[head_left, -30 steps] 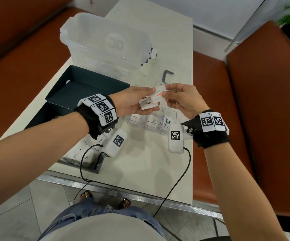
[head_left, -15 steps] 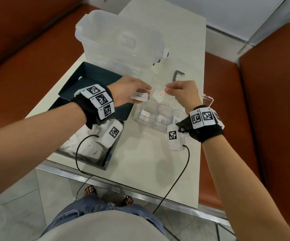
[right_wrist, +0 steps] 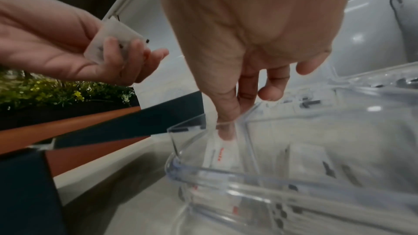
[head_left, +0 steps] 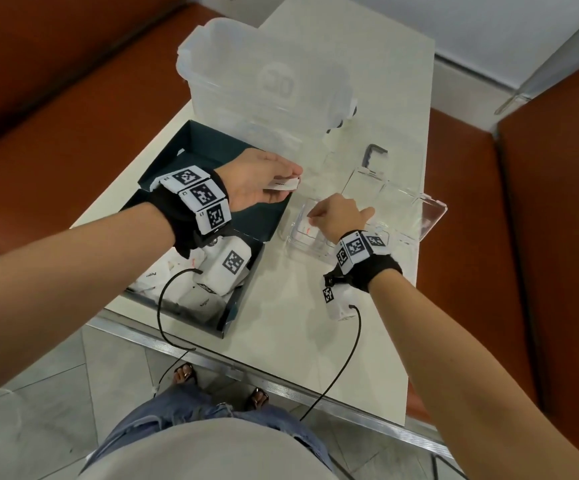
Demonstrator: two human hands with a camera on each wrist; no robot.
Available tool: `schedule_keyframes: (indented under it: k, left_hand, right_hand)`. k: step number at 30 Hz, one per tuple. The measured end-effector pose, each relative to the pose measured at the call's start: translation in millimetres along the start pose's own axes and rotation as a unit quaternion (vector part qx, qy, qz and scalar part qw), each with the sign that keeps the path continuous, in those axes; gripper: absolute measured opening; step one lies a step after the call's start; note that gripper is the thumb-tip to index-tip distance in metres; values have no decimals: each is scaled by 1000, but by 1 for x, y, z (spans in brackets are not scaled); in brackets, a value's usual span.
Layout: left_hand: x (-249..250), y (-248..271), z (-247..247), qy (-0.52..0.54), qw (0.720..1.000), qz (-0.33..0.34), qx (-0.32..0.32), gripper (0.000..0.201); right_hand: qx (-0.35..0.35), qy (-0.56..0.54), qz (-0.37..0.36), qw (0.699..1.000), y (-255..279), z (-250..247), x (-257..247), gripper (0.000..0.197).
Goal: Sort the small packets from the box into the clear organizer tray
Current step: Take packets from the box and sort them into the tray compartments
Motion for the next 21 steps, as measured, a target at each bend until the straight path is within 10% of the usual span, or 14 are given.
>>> schedule_keyframes:
  k: [21]
  left_hand:
    - [-2, 1, 18, 22, 999, -11, -21, 40]
  right_hand:
    - [-25, 199, -46, 979, -5, 20, -10, 29]
Point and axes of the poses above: each hand's wrist, its own y-axis away from the middle knuckle, its own z-axis out of the palm, x = y × z, the point moved 8 cm from there along -y, towards the middle knuckle
